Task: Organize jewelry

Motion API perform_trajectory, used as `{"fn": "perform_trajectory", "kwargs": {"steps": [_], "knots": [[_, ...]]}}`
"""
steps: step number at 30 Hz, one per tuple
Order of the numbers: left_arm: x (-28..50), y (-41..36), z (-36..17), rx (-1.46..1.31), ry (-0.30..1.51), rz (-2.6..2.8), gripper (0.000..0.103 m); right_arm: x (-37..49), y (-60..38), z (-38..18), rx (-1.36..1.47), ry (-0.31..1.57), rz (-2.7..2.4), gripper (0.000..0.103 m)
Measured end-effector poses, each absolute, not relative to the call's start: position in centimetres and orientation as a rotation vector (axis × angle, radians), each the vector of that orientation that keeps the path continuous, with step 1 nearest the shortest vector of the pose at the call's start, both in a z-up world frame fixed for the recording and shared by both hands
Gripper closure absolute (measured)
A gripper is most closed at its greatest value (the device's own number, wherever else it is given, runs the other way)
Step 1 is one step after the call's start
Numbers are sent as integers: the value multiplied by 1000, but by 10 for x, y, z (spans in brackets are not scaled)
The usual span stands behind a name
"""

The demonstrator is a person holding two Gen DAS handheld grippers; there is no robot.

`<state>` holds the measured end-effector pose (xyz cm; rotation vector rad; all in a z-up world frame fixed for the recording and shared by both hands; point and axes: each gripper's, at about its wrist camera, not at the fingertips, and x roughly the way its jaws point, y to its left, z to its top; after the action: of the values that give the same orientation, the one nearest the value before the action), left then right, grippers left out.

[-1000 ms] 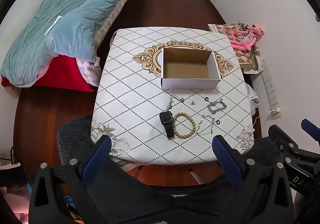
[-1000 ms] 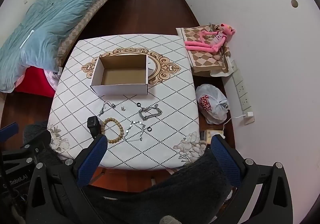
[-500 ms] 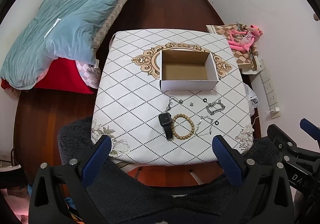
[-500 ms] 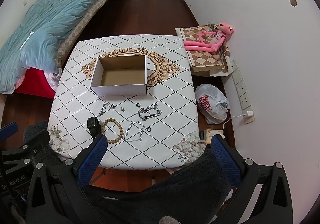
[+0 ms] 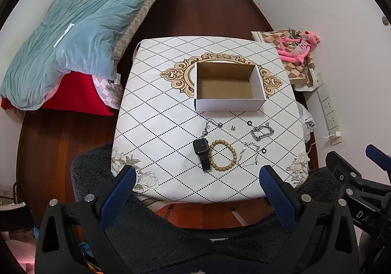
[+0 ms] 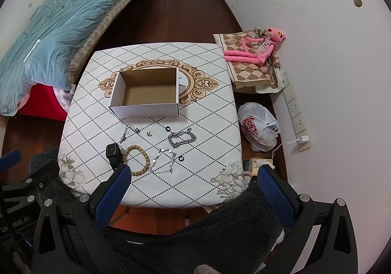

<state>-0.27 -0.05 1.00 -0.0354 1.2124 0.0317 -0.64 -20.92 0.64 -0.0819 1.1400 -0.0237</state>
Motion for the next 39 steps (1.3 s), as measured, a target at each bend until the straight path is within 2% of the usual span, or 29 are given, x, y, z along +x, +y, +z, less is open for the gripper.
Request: {"fn": "perform_trajectory", "kwargs": {"steps": [39], "knots": [[-6,-1,14,-37,1204,28,0,-9,-213,7,-78,1137,-25,0]]}}
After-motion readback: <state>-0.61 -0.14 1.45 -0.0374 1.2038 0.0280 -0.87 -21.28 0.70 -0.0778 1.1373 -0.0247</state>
